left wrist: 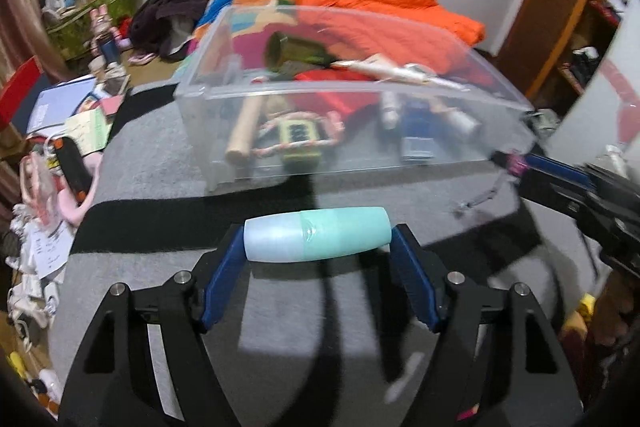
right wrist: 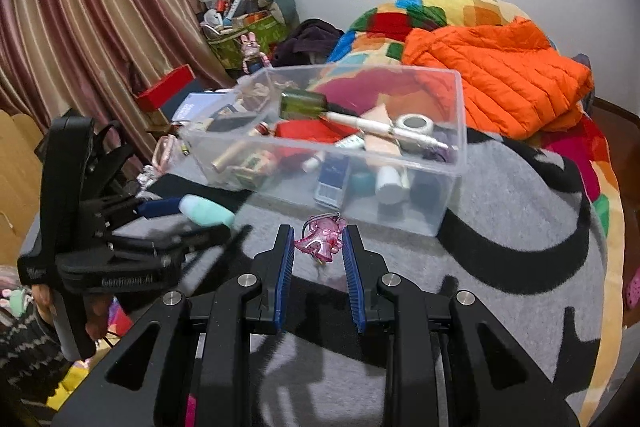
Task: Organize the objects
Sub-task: 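Drop mint-green bottle into box with left gripper while right drops pink clip in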
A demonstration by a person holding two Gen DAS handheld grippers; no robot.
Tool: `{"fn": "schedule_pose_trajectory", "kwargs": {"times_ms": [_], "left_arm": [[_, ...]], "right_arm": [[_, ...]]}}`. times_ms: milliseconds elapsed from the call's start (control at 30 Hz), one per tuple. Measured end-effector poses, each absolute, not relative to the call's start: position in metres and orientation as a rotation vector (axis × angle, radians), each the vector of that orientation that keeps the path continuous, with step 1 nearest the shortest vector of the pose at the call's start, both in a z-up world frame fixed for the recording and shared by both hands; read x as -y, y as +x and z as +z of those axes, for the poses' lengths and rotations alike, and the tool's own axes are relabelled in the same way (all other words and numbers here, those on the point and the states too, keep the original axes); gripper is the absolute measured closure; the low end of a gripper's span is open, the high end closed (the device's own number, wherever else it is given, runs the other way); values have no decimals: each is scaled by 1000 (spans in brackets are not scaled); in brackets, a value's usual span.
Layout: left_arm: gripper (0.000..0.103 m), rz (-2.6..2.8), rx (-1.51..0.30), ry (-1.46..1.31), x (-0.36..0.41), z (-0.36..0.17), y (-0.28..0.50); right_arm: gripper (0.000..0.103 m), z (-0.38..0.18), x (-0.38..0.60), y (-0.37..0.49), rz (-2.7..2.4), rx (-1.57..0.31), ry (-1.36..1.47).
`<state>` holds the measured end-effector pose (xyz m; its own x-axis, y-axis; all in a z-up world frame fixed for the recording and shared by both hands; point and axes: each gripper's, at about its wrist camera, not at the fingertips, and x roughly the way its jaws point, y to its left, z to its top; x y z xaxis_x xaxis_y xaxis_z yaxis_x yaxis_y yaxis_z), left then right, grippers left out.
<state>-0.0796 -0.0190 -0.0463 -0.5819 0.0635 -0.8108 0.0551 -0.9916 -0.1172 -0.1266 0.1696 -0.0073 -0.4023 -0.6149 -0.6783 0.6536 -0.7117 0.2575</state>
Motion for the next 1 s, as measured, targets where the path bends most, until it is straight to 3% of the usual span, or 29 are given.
{"fn": "schedule_pose_trajectory", "kwargs": {"times_ms": [300,600,1000], "left_arm": [[30,2814,125,-1184,7,4,-68],[30,2911,216,-1070,33,36,-92],[30,2812,278,-1270,47,2,-149]], "right_arm": [[81,34,-164,-135,-2168,-24,908],[81,68,-156,-163,-2216,8,821],[81,10,-126,-207,-2211,-71,1033]]}}
